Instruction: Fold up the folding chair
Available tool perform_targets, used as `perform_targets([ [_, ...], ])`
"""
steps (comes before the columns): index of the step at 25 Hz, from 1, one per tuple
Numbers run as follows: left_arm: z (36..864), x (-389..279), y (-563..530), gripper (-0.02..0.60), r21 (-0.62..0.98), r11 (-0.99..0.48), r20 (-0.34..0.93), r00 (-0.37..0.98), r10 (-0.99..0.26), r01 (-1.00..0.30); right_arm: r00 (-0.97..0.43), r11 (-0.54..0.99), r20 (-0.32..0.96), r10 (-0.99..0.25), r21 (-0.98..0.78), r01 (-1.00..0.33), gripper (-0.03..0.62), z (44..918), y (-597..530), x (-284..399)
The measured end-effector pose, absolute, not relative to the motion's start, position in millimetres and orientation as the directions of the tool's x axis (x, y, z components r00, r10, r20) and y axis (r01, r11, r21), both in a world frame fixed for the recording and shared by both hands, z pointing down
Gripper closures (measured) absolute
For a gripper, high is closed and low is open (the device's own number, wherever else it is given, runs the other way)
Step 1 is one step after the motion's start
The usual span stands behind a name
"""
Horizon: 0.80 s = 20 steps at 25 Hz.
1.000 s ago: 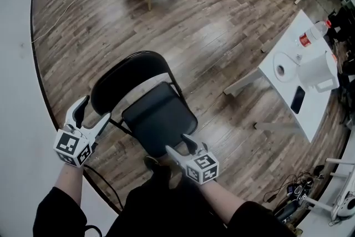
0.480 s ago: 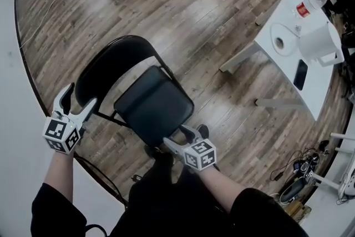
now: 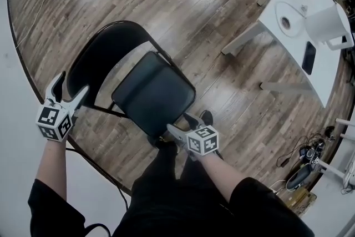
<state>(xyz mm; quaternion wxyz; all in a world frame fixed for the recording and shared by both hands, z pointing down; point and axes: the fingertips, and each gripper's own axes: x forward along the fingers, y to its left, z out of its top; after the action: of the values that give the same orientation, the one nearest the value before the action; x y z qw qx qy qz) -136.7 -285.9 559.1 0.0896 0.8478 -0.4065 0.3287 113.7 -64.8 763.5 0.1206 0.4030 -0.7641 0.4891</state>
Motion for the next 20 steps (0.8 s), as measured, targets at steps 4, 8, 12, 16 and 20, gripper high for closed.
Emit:
perform_targets([
  [4, 573, -144, -294, 0.155, -0.133, -0.672, 0.662, 0.439, -0.608, -0.729, -0.634, 0.145, 0.588, -0.502, -0.666, -0.732, 0.229, 785, -63, 116],
  [8, 587, -154, -301, 0.155, -0.145, -0.676, 0.704, 0.405, -0.584, -0.723, -0.622, 0.1, 0.596, -0.508, -0.676, -0.73, 0.229, 807, -60, 121],
  [12, 595, -164, -307, 0.153, -0.154, -0.671, 0.726, 0.378, -0.575, -0.726, -0.611, 0.069, 0.607, -0.508, -0.678, -0.731, 0.229, 826, -56, 124],
  [16, 603, -173, -310, 0.155, -0.156, -0.673, 0.743, 0.363, -0.562, -0.723, -0.607, 0.049, 0.619, -0.498, -0.679, -0.732, 0.229, 844, -51, 123],
  [20, 614, -182, -315, 0.153, -0.159, -0.665, 0.755, 0.345, -0.558, -0.73, -0.596, 0.018, 0.641, -0.484, -0.674, -0.739, 0.229, 865, -45, 126],
])
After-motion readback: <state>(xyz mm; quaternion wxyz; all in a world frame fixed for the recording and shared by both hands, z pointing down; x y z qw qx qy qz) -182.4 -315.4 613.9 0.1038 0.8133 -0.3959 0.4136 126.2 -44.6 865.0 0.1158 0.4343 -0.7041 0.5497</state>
